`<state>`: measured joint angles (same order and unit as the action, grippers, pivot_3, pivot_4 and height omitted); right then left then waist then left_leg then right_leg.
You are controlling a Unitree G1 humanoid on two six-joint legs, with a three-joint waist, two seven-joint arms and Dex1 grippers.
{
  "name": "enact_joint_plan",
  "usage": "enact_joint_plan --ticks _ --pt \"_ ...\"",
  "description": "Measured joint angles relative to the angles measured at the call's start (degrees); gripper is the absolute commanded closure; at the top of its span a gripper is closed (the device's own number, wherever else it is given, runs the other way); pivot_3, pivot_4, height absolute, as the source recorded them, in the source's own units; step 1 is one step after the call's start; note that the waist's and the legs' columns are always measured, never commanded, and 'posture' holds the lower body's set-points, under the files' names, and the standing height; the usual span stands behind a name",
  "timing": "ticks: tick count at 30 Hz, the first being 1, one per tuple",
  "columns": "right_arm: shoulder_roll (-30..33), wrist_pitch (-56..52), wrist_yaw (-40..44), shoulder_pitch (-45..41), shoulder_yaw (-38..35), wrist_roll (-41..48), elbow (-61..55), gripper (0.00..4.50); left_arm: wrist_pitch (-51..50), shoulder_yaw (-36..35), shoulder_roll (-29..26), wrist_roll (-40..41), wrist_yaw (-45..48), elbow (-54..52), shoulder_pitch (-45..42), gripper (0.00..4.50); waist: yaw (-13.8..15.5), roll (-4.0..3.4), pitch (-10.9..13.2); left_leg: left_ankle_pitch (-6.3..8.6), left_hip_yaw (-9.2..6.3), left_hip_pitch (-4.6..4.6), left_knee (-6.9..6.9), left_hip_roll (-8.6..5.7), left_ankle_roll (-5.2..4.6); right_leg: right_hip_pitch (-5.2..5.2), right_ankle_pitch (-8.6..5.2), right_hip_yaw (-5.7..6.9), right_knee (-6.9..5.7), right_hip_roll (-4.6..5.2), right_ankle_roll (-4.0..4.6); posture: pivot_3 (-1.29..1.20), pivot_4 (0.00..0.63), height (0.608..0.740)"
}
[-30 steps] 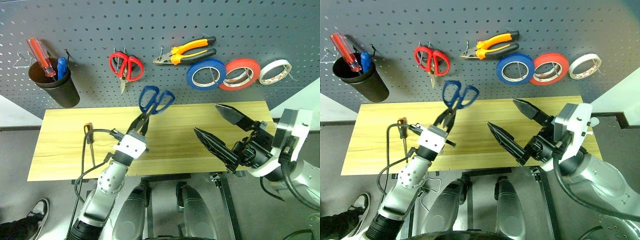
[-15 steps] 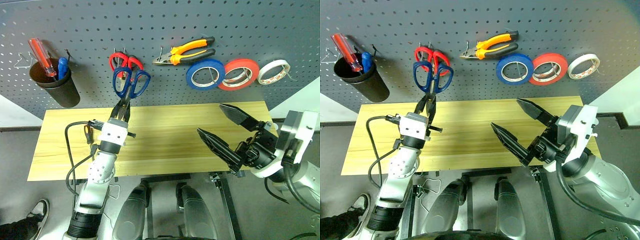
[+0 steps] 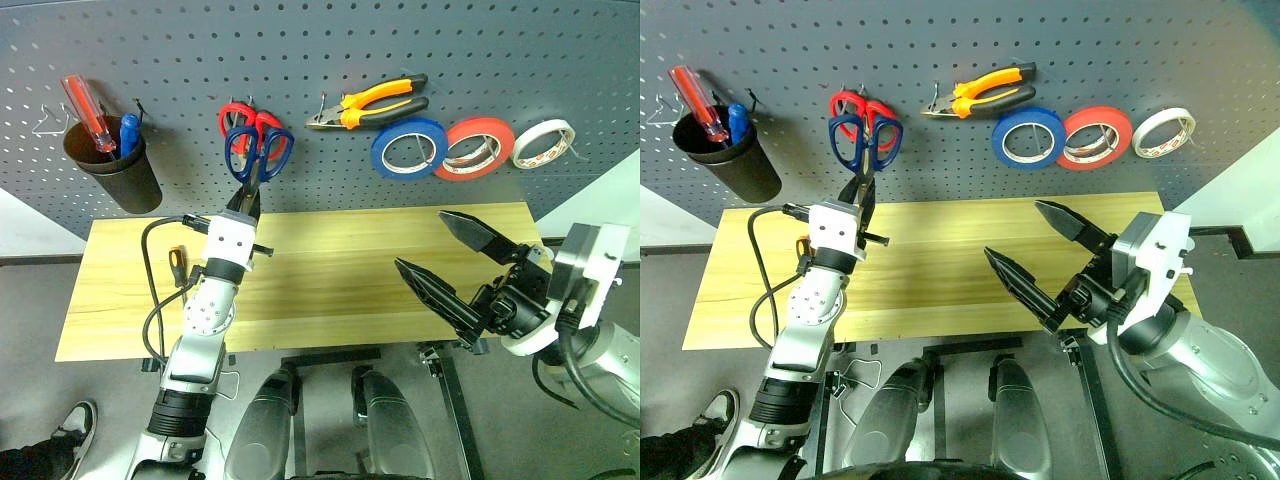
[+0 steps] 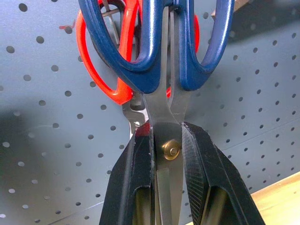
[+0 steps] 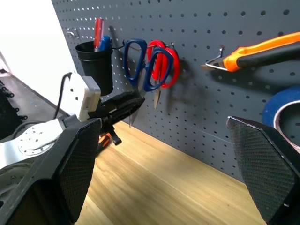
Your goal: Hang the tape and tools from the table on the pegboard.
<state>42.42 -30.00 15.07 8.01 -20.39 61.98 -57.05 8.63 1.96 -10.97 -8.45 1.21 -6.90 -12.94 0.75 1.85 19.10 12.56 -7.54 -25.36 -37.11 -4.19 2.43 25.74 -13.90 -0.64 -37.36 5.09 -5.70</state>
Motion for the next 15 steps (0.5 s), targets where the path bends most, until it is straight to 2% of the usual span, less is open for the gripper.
enact_joint_plan --ticks 15 --pt "0.1 0.0 0.0 0.7 0.9 -1.0 0.0 0.00 2.3 -1.0 -0.2 0.2 0.8 0.0 0.8 3.99 0.0 0.00 0.0 0.00 0.00 0.01 -0.03 0.00 0.00 -0.01 0.02 -0.01 -0.02 0.00 0.01 0.01 0.314 0.711"
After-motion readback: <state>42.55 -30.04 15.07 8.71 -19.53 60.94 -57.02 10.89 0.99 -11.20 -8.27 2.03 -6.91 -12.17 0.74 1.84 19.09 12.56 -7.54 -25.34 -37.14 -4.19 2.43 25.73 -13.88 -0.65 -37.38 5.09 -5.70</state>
